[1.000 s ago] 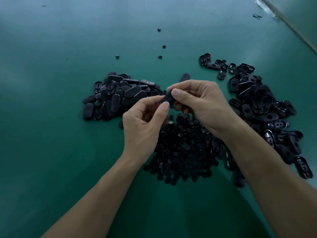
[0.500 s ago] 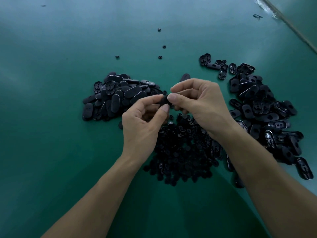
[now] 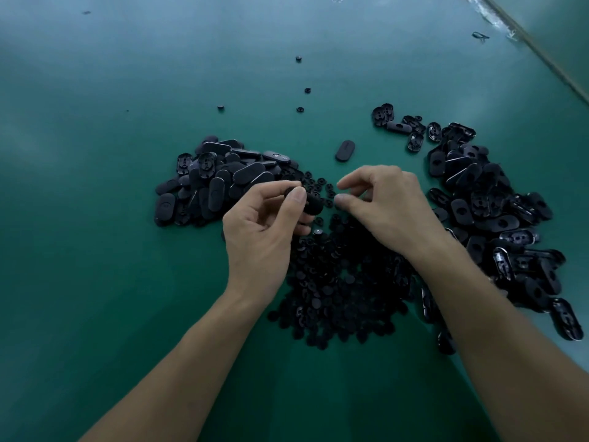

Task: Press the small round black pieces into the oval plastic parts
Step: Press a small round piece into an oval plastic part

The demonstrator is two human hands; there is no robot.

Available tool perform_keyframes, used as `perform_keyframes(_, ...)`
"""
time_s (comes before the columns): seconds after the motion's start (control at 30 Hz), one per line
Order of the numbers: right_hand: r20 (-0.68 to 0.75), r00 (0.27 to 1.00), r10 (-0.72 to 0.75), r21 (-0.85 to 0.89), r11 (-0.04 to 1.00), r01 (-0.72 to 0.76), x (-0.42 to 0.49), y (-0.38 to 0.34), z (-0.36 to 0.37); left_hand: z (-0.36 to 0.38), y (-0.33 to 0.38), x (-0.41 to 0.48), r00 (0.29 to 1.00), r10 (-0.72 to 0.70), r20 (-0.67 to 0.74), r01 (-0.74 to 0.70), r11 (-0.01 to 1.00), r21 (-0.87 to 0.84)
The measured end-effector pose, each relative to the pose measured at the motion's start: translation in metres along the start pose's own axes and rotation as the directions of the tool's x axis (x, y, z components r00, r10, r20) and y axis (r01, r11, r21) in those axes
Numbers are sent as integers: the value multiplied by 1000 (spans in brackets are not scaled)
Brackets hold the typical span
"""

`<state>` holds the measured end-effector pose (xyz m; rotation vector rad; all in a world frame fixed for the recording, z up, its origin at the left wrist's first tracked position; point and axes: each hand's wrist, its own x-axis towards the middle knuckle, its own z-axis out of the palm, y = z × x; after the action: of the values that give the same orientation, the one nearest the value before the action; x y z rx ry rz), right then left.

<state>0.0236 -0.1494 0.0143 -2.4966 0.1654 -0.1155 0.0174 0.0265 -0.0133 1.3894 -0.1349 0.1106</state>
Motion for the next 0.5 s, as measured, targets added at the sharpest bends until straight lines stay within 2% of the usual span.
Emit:
perform_keyframes(0.1,18,1000,-6,-92,996,7,1,-6,4,1,1,-1,999,-41,-12,40,998,-49)
perform_keyframes(0.4,38,998,45,3,999,-45,3,-9,0,0,2,1,998,-47,-42,45,998,-44)
perform_keyframes(0.5,42,998,45,-82,996,-42,3,-5,-4,0,2,1,998,-37,-57,35,999,-40)
